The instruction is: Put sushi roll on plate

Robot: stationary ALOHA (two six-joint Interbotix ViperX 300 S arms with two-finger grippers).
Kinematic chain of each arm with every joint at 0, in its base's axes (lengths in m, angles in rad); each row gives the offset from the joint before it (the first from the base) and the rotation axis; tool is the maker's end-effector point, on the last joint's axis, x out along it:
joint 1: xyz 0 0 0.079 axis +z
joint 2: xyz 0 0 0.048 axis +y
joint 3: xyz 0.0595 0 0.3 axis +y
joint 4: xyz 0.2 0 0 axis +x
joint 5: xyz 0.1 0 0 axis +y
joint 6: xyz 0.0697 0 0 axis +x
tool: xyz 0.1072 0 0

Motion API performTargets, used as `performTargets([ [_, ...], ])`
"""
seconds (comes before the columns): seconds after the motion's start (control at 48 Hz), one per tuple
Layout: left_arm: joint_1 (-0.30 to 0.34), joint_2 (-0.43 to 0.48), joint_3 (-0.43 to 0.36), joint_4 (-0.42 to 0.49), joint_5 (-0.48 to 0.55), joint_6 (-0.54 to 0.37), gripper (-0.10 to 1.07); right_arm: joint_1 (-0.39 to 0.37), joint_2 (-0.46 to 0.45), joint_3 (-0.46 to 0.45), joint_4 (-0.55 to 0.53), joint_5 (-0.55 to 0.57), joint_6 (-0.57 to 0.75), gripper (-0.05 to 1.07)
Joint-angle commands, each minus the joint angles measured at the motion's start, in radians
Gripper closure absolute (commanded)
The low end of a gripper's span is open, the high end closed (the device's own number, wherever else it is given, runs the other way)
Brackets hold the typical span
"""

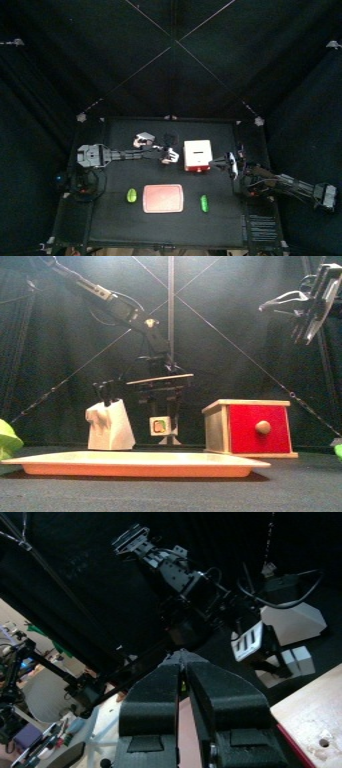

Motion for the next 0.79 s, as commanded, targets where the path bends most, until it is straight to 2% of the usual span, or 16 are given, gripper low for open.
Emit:
performTargets([
  [0.0, -0.046, -0.051, -0.017, -0.002, 0.021, -0.002, 0.32, 0.003, 0.005, -0.009, 0.005, -0.005, -0.002, 0.56],
  [0.146, -0.114, -0.067, -0.037, -0.003, 0.077, -0.009, 0.32, 0.003, 0.005, -0.009, 0.005, -0.006, -0.002, 0.56],
  [0.458, -0.272, -0.081, -0.021, 0.023, 0.1, -0.135, 0.32, 0.005, 0.005, -0.009, 0.006, -0.005, -0.002, 0.56],
  [0.625, -0.342, -0.067, -0.003, 0.028, 0.1, -0.287, 0.32, 0.005, 0.005, -0.008, 0.005, -0.006, -0.002, 0.56],
  [0.771, -0.403, -0.046, 0.025, 0.066, 0.1, -0.463, 0.32, 0.005, 0.005, -0.005, 0.006, -0.005, -0.002, 0.56],
])
